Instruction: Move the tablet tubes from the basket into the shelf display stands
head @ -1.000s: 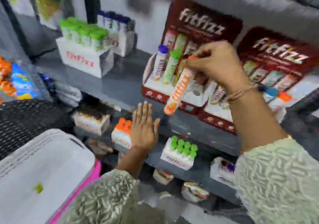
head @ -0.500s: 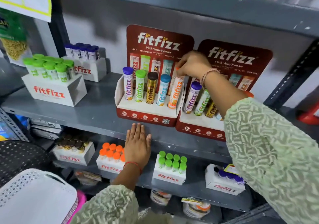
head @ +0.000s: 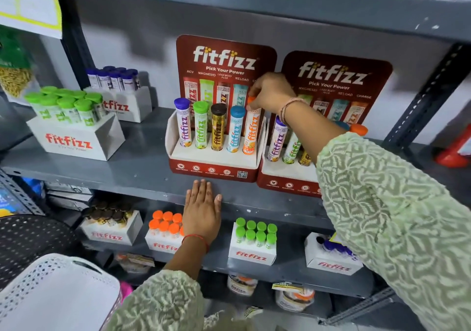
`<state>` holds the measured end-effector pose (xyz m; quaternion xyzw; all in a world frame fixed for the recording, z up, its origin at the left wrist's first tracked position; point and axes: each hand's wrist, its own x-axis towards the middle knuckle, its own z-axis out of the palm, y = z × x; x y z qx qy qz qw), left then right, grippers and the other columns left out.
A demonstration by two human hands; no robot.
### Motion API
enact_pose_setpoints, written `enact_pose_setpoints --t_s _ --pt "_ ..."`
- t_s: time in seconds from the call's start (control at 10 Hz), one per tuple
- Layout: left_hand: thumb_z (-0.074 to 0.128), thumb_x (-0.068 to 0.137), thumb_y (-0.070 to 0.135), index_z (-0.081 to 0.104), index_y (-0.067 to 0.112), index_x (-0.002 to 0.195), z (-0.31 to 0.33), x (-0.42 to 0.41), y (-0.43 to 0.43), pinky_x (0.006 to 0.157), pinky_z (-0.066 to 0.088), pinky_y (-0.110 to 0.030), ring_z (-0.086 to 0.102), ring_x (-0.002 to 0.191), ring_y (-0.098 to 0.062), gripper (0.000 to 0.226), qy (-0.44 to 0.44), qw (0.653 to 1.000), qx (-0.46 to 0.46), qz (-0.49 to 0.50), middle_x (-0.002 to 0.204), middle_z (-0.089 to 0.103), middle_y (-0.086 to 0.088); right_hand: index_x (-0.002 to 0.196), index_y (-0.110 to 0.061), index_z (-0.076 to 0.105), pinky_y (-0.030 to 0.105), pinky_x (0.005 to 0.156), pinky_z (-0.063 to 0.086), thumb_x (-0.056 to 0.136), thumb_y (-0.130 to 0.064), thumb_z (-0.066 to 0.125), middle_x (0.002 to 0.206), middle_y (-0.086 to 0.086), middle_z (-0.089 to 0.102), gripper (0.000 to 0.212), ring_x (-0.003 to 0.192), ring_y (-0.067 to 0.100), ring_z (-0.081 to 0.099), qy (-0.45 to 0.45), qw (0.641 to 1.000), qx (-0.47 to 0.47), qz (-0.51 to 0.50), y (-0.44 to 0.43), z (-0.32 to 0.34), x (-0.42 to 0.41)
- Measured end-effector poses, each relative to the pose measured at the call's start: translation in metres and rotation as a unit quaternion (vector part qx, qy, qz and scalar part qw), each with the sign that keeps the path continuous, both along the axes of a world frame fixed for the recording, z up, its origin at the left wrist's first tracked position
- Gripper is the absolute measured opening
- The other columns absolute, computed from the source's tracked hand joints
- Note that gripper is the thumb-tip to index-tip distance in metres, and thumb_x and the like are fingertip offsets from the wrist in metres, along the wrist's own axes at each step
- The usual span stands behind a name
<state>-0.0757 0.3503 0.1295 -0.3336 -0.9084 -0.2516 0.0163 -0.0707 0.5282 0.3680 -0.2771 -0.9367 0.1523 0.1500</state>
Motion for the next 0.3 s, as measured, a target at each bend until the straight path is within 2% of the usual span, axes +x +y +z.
enact_pose_setpoints --t_s 0.2,0.3 --pt "0.018 0.099 0.034 0.012 0.006 0.142 0.005 -0.002 -0.005 0.116 -0.004 -0.032 0.002 0.144 -0.021 0.052 -0.016 0.999 -0.024 -0.033 0.156 0.012 -0.011 0.111 -0.008 0.064 0.031 0.093 0.049 0.071 -0.017 0.077 0.121 0.01 0.063 0.043 0.108 0.025 0.059 -0.059 0.998 0.016 -0.017 -0.003 -0.018 0.004" --pt "0.018 0.099 0.035 0.011 0.006 0.142 0.006 -0.005 -0.006 0.116 -0.003 -0.033 0.002 0.144 -0.022 0.053 -0.012 0.999 -0.023 -0.043 0.156 0.011 -0.011 0.124 -0.013 0.056 0.034 0.103 0.044 0.073 -0.021 0.076 0.133 0.01 0.056 0.056 0.119 0.027 0.053 -0.039 0.999 -0.01 -0.026 -0.012 -0.021 0.009"
